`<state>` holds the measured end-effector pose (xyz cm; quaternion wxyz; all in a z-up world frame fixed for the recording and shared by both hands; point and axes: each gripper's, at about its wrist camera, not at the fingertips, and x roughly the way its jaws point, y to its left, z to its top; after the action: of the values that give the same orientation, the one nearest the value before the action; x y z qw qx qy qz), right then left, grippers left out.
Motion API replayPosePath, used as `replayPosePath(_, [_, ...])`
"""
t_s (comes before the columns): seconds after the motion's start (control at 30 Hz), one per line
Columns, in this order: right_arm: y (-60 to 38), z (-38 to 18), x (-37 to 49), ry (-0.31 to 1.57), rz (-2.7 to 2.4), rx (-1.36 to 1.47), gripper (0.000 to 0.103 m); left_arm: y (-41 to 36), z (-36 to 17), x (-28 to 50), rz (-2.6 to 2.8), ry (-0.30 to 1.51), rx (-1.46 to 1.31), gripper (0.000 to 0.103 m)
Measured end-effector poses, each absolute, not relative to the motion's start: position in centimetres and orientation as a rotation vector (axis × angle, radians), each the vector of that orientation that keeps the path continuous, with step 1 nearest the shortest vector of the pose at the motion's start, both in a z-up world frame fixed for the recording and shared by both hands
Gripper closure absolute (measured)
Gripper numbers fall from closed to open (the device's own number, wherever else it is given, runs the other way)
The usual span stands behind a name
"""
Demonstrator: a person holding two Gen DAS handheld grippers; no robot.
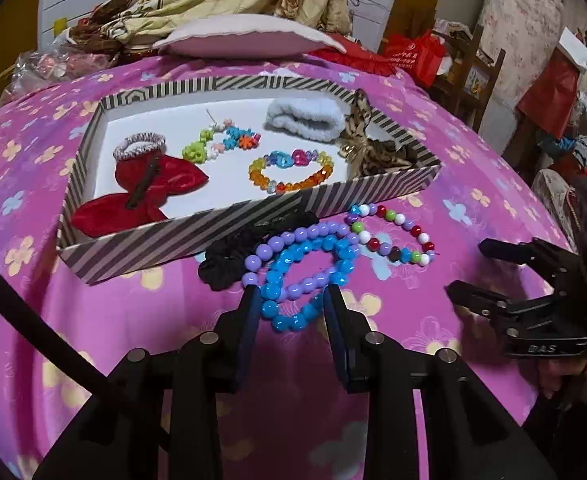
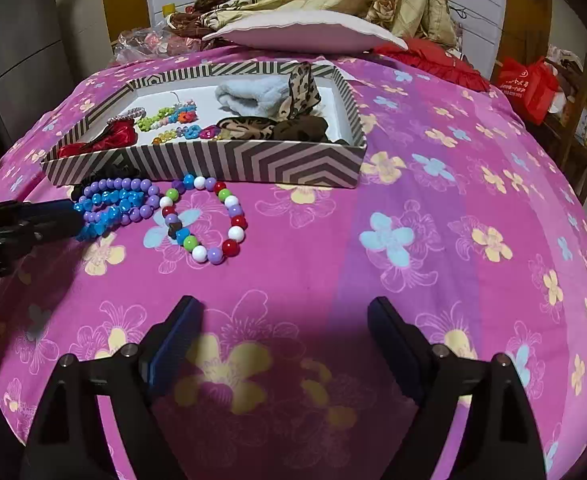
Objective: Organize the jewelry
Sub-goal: 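Grasp the blue bead bracelet on the bedspread with the left tool, then grasp the multicolour bead bracelet with the right tool while the left tool holds the blue bracelet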
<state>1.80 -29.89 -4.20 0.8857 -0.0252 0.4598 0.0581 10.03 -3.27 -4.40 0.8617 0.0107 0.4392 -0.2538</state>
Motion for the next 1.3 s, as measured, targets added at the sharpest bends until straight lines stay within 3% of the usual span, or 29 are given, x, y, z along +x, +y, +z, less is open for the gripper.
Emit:
replayPosePath(0.03, [-29.9, -4.2, 1.8, 0.957, 0.121, -0.053, 0.014, -3.1, -4.5, 10.1, -0.529, 0.921, 0.013, 0.082])
replayPosePath(0.1, [-29.9, -4.2, 1.8, 0.957, 0.122, -0.053, 0.014, -2.6, -4.4, 10.0, -0.527, 0.911, -0.016, 0.103])
replayPosePath(0.4, [-30.2, -4.0, 1.9, 0.953, 0.12, -0.031, 0.015, 1.4, -2.9, 7.5, -0.513, 0.858, -0.041, 0.103])
replayPosePath(0.47, [-30.8, -3.5, 2.0, 0.93, 0.135, 0.031, 0.025, 2.8, -2.9, 7.3, -0.476, 0.845, -0.059, 0.103])
replayPosePath(0.8, [-27.4, -2.5, 3.0, 0.866, 0.307, 0.008, 0.035, 3.1, -4.4, 6.4, -0.315, 0.808, 0.024, 0.103])
replayPosePath(0.9, [-26.9, -3.4, 4.6, 0.905, 0.287, -0.006, 0.043, 3.1, -4.5, 6.6, -0.314, 0.817, 0.023, 0.103])
replayPosePath(1.13, [-25.2, -4.0, 5.8, 0.926, 0.243, -0.112, 0.04, 3.8, -4.8, 7.0, -0.315, 0.84, -0.028, 0.103])
replayPosePath(1.3, [-27.2, -3.1, 5.9, 0.904, 0.31, 0.136, 0.04, 3.8, -4.8, 7.0, -0.318, 0.842, -0.043, 0.103])
